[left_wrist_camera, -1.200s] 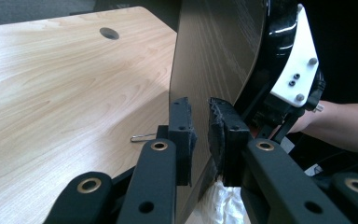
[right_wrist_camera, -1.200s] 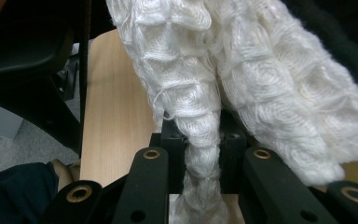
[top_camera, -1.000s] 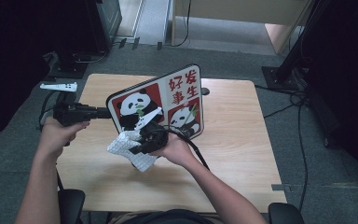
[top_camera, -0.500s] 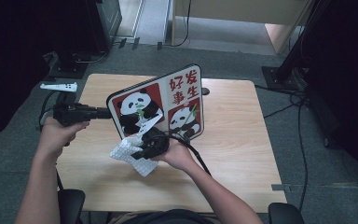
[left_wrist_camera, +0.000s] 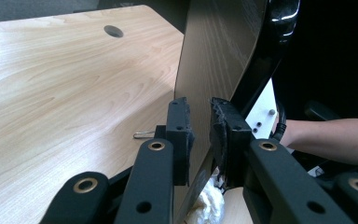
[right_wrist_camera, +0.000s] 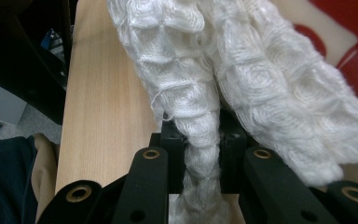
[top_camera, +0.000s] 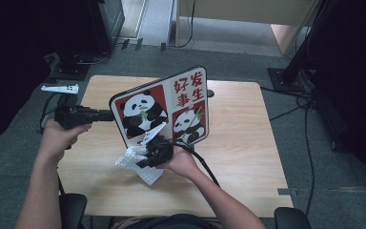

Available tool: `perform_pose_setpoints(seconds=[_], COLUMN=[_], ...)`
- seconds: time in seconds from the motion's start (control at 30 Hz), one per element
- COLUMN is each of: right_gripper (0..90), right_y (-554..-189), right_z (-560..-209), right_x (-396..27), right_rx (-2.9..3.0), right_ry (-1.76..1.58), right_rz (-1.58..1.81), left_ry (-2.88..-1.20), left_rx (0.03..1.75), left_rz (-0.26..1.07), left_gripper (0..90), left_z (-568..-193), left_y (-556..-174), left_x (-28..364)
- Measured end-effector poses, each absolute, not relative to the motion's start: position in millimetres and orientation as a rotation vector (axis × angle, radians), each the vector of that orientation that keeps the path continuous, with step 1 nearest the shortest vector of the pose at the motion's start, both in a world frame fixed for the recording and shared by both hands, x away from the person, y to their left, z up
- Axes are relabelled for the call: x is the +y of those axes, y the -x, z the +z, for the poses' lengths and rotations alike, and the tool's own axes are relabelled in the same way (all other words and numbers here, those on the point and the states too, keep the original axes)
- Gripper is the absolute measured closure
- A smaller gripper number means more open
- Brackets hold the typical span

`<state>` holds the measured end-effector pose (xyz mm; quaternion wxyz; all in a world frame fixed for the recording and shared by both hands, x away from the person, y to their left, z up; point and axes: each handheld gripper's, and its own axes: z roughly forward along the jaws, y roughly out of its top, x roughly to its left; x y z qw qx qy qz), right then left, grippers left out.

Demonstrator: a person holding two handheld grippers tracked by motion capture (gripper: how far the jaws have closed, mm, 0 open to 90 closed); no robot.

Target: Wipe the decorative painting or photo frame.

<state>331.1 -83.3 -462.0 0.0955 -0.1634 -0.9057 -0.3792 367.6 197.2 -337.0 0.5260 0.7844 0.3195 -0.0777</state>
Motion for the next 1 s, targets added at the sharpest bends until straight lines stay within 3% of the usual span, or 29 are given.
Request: perform_pose_setpoints(seconds=[0.53,1.0], right_gripper=[77.8,77.8], right_y=[-328,-318], right_z=[-461,-420], right_x=[-85,-84], right_rx=[-2.664,-2.663], right_ry=[0.502,0.431], right_rz=[-1.096,-1.178], left_ry=[-1.876,-1.882], left_rx=[0.762,0.793], left_rz=[-0.188,-0.183], left_gripper=[74.8,61.2], left_z=[-338,-339], left_y=[-368,-368], left_x=[198,204])
